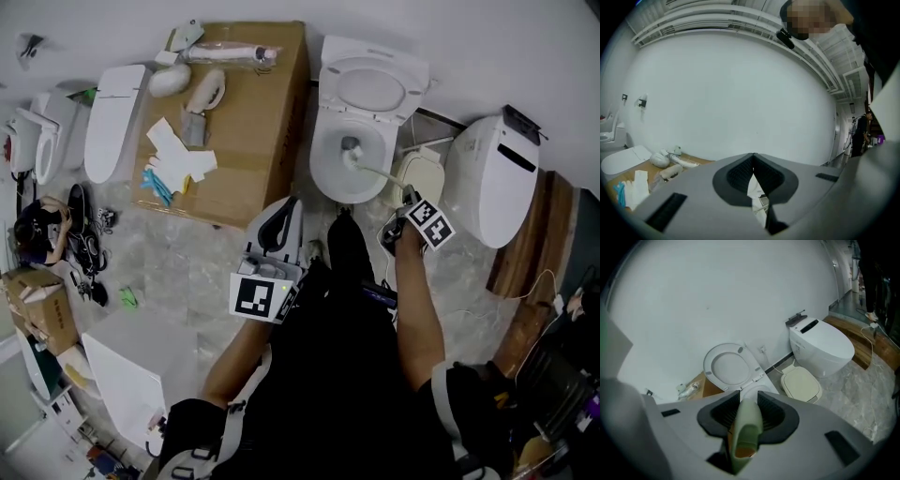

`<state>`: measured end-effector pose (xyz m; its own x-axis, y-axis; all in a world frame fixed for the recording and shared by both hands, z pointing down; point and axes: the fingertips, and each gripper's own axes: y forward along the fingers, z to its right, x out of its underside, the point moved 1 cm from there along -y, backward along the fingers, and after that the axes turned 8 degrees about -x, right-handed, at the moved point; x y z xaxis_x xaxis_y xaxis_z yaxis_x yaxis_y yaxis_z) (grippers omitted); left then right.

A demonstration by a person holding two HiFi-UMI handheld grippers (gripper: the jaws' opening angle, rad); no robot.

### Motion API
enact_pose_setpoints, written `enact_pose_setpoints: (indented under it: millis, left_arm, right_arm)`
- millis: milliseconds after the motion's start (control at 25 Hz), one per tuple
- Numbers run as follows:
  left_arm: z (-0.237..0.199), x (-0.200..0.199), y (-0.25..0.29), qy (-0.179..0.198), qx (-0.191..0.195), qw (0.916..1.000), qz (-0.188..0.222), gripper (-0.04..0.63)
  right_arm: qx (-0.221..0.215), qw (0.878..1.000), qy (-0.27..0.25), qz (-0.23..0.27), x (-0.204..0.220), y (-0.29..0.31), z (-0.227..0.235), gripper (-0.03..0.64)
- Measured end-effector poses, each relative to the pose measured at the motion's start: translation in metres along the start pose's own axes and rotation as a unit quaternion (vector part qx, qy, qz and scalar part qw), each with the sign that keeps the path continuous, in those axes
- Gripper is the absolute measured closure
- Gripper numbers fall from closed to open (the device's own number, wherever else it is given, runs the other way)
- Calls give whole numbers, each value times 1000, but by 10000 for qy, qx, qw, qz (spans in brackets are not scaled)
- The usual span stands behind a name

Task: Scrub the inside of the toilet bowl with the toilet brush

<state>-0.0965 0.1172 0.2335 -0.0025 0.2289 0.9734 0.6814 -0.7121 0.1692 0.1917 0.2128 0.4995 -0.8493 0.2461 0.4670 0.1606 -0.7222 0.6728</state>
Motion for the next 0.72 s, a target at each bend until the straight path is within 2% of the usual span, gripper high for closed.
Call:
enact_pose_setpoints:
  millis: [200,360,720]
  left_arm:
    - [-9,-1,69,-236,-25,9997,-96,586]
    - [-18,6,120,-167,-79,9997,-179,586]
    - [-45,41,196,-300,-364,9973,-571,586]
  right_arm:
    - [421,9979,449,-211,-16,81,15,491]
    - [761,9946,573,-399,-17,142,25,491]
    - [1338,9837,1065,-545,-5,250,40,491]
